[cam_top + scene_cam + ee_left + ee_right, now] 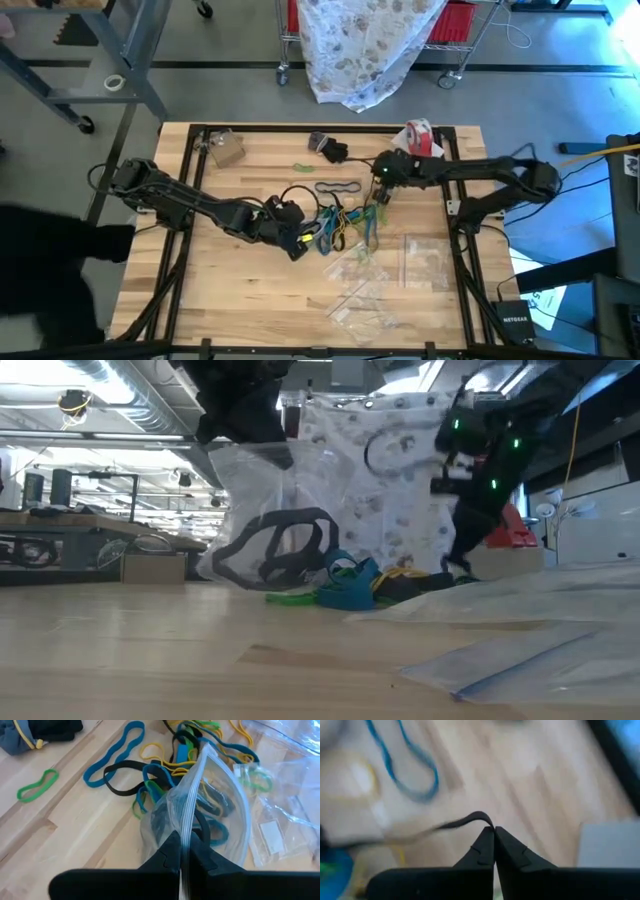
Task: Sort rubber bands
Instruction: Put the black rubber band into the transparent zip bag
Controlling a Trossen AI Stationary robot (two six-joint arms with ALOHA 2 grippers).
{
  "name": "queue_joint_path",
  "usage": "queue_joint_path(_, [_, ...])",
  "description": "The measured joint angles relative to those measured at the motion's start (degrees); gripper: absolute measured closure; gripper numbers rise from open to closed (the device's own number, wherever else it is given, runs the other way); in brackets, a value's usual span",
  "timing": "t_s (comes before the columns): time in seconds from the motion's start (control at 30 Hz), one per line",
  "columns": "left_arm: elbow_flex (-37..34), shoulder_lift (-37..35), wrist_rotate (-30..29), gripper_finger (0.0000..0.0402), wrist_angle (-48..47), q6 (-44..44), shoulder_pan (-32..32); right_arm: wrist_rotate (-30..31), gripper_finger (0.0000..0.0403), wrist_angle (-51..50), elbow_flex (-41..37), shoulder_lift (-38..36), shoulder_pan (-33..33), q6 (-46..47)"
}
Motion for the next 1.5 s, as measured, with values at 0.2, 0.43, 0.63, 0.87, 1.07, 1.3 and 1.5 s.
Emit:
queue_joint_path(0.2, [0.0,0.0,0.0,0.0401,0.0,0.5,0.0,0.0,0.0401,0.1,3.5,-9.9,4.4,-1.1])
queue_joint_path(0.43, [0.0,-0.4,0.0,0.0402,-0.9,0.8,-0.7,-3.2,0.0401,0.2,8.2,-15.3,13.5,-2.2])
queue_joint_path(0.63, [0.0,-4.4,-2.4,0.0401,-6.0,-0.8,-2.2,-10.4,0.0402,5.2,9.8,-14.5,23.3,-4.5])
queue_joint_path(0.87, [0.0,-9.7,-8.2,0.0401,-15.3,-4.0,-2.7,-14.0,0.0402,11.9,9.8,-8.2,31.1,-2.4])
queue_joint_path(1.07, [0.0,-10.3,-9.1,0.0402,-15.6,-3.4,-2.3,-20.2,0.0402,17.9,9.8,2.9,33.6,-2.5])
queue_joint_path(1.3, [0.0,-10.0,-9.7,0.0402,-15.3,-2.6,-2.1,-20.6,0.0402,35.6,9.8,16.4,33.4,-5.9])
queue_joint_path(1.5, [0.0,-10.0,-10.0,0.0402,-15.3,-2.1,-2.1,-20.2,0.0402,42.0,14.2,24.7,33.5,-10.0])
